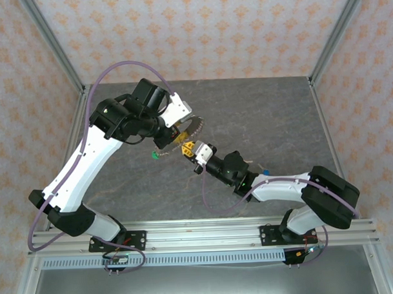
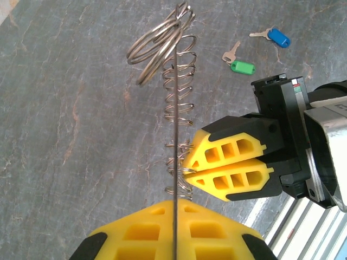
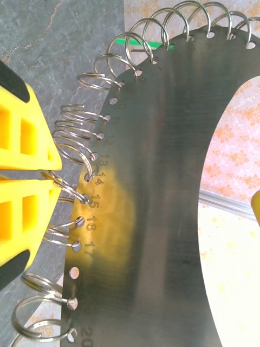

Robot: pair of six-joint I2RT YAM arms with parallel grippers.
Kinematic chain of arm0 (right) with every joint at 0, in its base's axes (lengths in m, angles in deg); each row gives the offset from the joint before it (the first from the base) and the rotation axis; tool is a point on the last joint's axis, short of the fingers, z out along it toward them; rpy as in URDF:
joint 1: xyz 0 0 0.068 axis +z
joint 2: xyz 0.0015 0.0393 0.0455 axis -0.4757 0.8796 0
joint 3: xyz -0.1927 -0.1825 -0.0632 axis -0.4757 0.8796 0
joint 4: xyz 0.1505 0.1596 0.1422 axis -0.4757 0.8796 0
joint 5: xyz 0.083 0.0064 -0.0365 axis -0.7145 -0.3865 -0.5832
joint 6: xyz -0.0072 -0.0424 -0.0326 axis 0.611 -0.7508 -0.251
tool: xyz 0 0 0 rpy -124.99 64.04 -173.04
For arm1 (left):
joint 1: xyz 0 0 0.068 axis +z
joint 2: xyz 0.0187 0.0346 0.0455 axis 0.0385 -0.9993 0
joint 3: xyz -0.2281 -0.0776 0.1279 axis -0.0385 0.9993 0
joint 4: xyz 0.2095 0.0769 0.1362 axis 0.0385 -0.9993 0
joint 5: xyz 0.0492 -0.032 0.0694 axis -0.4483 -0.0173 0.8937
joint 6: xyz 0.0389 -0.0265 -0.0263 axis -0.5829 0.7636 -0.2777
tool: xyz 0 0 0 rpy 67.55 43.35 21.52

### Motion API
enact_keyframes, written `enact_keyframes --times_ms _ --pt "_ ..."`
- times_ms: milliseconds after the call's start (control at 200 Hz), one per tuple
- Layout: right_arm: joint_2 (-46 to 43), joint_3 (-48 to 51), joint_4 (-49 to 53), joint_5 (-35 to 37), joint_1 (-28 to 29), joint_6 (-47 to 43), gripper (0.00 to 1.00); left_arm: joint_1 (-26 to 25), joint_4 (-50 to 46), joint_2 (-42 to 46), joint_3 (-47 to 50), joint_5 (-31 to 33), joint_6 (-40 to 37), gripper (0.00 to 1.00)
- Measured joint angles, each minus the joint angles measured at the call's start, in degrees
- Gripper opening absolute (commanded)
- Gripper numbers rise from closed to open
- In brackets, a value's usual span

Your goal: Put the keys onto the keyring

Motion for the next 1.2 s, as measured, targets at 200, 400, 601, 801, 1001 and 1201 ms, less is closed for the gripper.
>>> enact_keyframes --times_ms 200,400,601,801,1001,1201 --pt "-0.1 0.0 0.5 1.1 0.0 0.1 0.00 0.0 0.0 0.0 0.0 0.0 0.2 0.00" --pt "-0.4 0.6 -0.1 3.1 0.1 -0.2 0.00 0.0 0.4 0.0 0.0 1.3 1.2 0.00" --pt "-0.7 3.0 -3.7 2.8 0.1 -0.3 0.05 -0.7 1.2 0.0 0.1 1.5 3.0 0.00" --pt "-0.8 3.7 -3.3 1.0 0.1 -0.1 0.14 -0.7 1.4 0.1 0.7 1.6 3.1 0.00" --pt "-4.5 4.3 2.8 -0.2 0.1 0.0 0.16 -0.7 1.7 1.4 1.6 1.5 3.0 0.00" --pt "-7.2 4.0 3.8 -1.1 0.1 0.0 0.17 -0.7 1.9 1.9 1.6 1.5 3.0 0.00"
